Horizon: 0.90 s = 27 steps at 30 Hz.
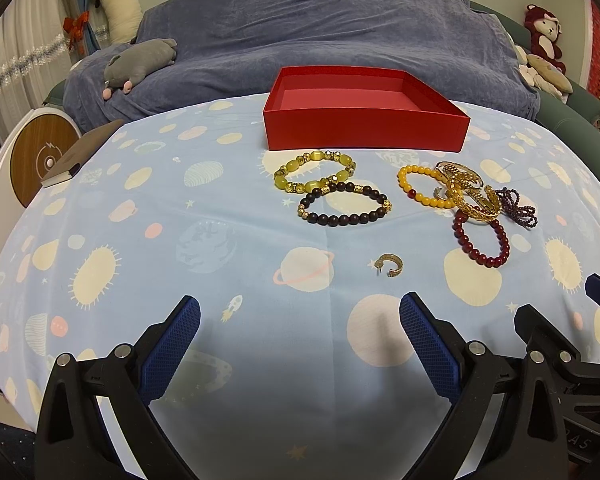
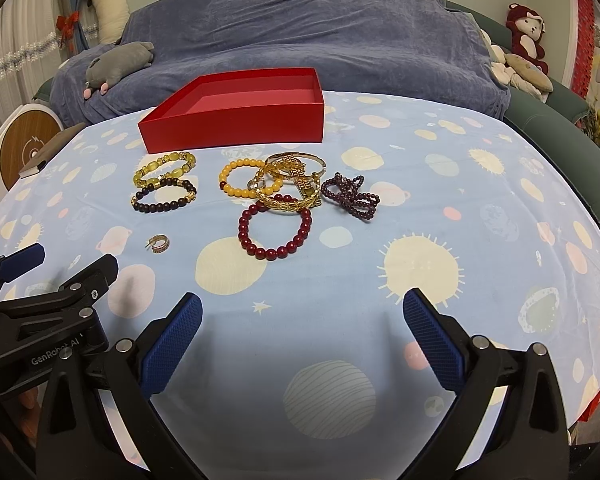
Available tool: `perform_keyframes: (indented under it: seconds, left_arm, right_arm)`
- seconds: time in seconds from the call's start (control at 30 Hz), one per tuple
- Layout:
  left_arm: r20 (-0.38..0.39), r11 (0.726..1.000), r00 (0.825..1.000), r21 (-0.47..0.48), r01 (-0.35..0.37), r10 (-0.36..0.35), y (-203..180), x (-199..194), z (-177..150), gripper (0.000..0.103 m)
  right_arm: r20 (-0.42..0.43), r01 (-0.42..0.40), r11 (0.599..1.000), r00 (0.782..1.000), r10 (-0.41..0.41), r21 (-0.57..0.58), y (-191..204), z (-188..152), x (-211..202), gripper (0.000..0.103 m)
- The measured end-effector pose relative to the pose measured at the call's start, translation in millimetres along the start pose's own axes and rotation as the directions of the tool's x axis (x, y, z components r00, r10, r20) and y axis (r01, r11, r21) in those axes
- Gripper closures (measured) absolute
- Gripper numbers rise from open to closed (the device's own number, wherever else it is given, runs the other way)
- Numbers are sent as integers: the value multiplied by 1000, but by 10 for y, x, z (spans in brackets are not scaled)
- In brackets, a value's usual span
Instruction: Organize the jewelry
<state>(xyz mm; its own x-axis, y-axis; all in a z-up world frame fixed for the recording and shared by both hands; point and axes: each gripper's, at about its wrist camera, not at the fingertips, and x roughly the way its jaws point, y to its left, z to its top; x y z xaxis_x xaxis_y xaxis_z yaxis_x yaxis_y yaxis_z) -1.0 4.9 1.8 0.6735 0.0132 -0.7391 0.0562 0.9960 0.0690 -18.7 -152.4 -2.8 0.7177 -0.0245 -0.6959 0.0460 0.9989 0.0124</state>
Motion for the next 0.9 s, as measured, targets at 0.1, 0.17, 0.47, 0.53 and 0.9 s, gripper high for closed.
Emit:
perform_keyframes:
  seconds: [0.1, 0.17, 0.47, 0.53, 0.9]
  left_arm:
    - [-4, 1000, 1000, -2, 2, -2, -3, 12, -11, 8]
    - [-11, 1000, 1000, -5, 5, -5, -20, 44, -4, 8]
    - [-33, 998, 999, -60, 11, -13, 99, 133, 117, 8]
    - [-29, 998, 1000, -68, 9, -11, 141, 152, 184, 8]
    - [-34, 993, 999, -115, 31, -36, 320, 269, 402, 8]
  right_arm:
    - [2, -2, 1000, 1000, 2, -1, -3, -15, 21, 7]
    - [2, -7, 1000, 1000, 7, -3, -16, -24, 49, 7]
    - [-40, -23, 995, 999, 27, 96, -328, 170, 131, 7]
    - [-46, -19, 994, 999, 24, 104, -412, 285, 143, 7]
    - [-105, -77, 994, 991, 84, 73, -631, 726, 605, 38]
